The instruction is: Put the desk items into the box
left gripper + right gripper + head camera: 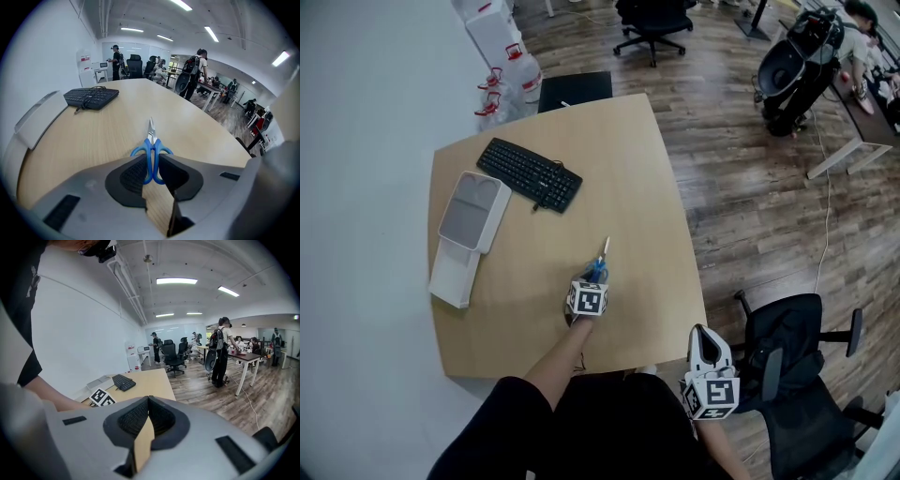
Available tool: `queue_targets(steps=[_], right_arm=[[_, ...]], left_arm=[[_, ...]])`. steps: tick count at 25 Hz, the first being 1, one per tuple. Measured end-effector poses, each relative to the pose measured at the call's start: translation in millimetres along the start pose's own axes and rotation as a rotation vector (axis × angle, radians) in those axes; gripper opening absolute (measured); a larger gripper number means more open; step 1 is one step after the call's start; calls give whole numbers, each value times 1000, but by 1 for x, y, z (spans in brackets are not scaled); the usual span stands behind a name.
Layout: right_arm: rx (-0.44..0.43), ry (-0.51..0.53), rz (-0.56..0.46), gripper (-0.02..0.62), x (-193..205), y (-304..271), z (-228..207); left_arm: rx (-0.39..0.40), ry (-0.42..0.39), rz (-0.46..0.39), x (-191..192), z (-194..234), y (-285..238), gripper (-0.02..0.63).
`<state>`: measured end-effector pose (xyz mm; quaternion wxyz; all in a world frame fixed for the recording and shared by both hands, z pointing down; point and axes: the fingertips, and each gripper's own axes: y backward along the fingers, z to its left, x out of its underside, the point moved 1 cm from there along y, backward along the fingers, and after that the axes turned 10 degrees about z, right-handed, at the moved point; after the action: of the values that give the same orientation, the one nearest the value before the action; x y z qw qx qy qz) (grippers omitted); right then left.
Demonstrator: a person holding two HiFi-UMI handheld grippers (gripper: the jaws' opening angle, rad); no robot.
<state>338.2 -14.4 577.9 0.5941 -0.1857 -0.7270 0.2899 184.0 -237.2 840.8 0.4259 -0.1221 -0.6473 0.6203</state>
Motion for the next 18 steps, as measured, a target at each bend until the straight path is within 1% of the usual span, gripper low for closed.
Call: queue_targets(steps=[8, 13, 18], right_arm=[[-96, 60, -80, 60, 10, 41, 29], [-163, 72, -122, 60, 28, 72, 46], [-247, 94, -116, 60, 50, 88, 70]], left_arm=[[-59, 19, -91, 21, -13, 62, 84], [-97, 19, -128, 56, -27, 108, 84], [-132, 50, -149, 98, -29, 143, 84]])
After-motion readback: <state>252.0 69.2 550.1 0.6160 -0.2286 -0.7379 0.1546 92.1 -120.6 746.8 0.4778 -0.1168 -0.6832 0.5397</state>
